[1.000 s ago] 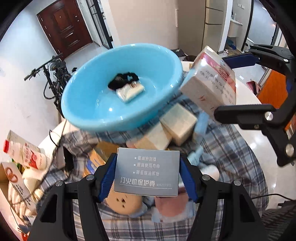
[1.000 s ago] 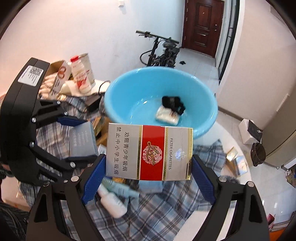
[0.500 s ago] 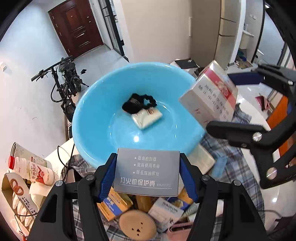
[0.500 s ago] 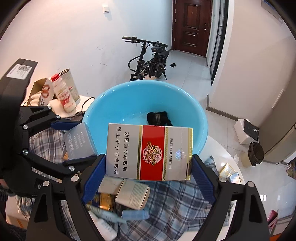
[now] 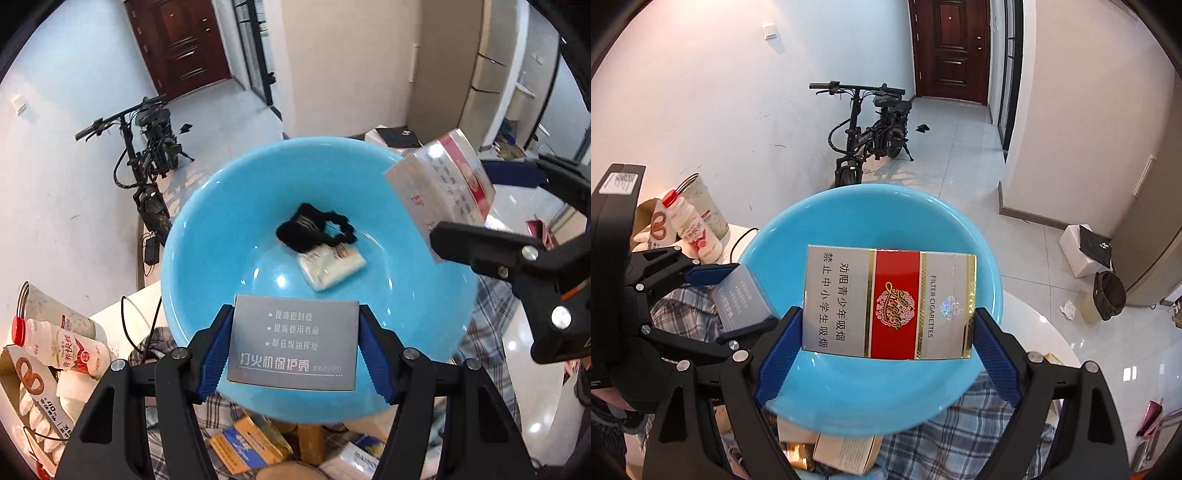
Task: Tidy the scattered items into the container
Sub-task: 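Carry the grey card box and cigarette pack over the blue basin, then open the left tool to drop the grey card box into the basin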
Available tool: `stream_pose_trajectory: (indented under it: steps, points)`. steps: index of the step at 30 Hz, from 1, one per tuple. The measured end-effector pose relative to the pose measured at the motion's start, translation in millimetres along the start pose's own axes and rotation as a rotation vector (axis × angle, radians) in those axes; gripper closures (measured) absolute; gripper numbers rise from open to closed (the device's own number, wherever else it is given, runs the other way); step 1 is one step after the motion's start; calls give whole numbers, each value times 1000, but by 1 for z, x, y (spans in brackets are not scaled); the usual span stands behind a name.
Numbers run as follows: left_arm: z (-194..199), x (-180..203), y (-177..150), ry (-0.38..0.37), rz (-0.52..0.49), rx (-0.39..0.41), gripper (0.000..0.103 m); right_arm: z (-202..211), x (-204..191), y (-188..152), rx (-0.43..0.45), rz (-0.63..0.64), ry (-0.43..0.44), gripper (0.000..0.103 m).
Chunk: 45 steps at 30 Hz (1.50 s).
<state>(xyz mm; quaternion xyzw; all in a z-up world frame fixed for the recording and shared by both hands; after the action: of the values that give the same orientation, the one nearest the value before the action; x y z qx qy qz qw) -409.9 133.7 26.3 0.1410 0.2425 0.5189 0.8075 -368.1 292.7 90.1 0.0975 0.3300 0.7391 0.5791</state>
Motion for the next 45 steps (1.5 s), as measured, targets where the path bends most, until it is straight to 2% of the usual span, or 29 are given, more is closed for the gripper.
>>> stream_pose_trajectory:
  steps: [5,15,22,26,30,34,40,45]
  points:
    - [-24,-13,13,-9,69,-21,36,-16,7,7,-11,-31,13,15]
    - [-65,-30,38,25,123,-62,36,-39,33,19,-31,-76,-18,15]
    - [-80,-23,57,-9,85,-79,36,-52,33,24,-43,-76,-16,15]
    - [-93,-22,62,-61,127,-118,36,-58,32,29,-48,-89,-14,15]
    - [-101,-20,62,-31,115,-125,36,-62,41,36,-36,-140,-6,15]
    - [-108,-16,59,-48,128,-143,36,-71,54,43,-29,-219,25,15]
    - [-117,-17,62,-31,142,-156,36,-95,71,43,-61,-313,69,15]
    - [-126,-17,65,-31,135,-170,36,-101,73,41,-85,-336,104,15]
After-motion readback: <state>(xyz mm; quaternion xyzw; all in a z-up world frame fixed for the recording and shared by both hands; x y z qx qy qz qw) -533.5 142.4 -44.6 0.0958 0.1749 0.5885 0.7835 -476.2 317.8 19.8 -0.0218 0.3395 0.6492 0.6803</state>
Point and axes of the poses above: each gripper's, at about its wrist camera, not at the fingertips, and z roughly against the way its jaws point, x to its right, y to its top, the point moved 6 cm from there along -z, roughly the way its jaws point, and after that the axes turned 11 degrees about y, right-handed, at the moved point
